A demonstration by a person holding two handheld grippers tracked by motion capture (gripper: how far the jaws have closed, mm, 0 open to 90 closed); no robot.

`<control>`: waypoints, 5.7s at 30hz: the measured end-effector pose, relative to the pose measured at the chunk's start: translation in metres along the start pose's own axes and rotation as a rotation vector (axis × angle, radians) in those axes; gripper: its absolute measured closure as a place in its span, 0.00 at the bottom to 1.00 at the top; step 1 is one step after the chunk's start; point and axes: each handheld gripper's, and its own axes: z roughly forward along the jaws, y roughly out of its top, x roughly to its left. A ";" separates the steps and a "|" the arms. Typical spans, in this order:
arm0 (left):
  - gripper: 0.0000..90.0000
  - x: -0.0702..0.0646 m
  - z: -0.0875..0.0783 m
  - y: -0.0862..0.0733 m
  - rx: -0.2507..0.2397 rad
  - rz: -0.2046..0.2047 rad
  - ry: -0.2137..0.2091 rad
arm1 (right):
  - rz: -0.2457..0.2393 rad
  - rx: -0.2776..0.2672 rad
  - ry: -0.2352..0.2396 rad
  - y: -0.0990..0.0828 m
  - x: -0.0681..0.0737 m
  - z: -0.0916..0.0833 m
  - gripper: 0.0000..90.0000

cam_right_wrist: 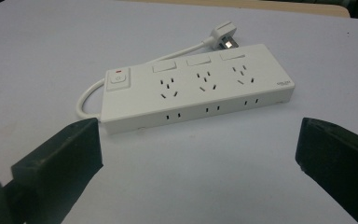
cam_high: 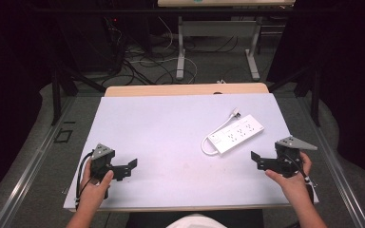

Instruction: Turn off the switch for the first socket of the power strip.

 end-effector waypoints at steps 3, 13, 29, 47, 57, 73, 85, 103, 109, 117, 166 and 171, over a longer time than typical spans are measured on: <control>0.00 -0.001 0.002 0.000 -0.005 0.004 -0.004 | -0.006 -0.008 0.000 -0.002 0.002 0.002 0.00; 0.00 -0.002 -0.002 0.002 -0.008 0.010 -0.003 | -0.027 -0.015 -0.013 0.004 0.001 0.006 0.00; 0.00 0.000 -0.005 0.003 -0.035 0.001 0.007 | -0.070 -0.027 -0.002 0.029 0.010 0.013 0.05; 0.00 0.002 -0.006 0.001 -0.031 0.002 0.025 | -0.082 0.001 0.030 0.057 0.007 0.023 0.17; 0.00 0.004 -0.006 0.000 -0.032 -0.011 0.037 | -0.125 0.025 0.046 0.074 0.012 0.035 0.23; 0.00 0.006 -0.007 -0.001 -0.029 -0.011 0.042 | -0.139 0.079 0.051 0.093 0.020 0.061 0.34; 0.00 0.006 -0.007 -0.001 -0.028 -0.015 0.044 | -0.137 0.115 0.049 0.097 0.018 0.077 0.41; 0.00 0.007 -0.007 -0.001 -0.031 -0.013 0.048 | -0.111 0.214 0.061 0.096 0.012 0.111 0.54; 0.00 0.007 -0.007 -0.001 -0.029 -0.013 0.048 | -0.099 0.251 0.065 0.093 0.012 0.123 0.62; 0.00 0.007 -0.008 -0.001 -0.028 -0.017 0.048 | -0.106 0.297 0.051 0.088 0.013 0.139 0.71; 0.00 0.007 -0.007 -0.002 -0.024 -0.016 0.049 | -0.081 0.366 0.033 0.073 0.013 0.176 0.99; 0.00 0.007 -0.007 -0.002 -0.026 -0.015 0.050 | -0.084 0.363 0.032 0.073 0.013 0.176 0.99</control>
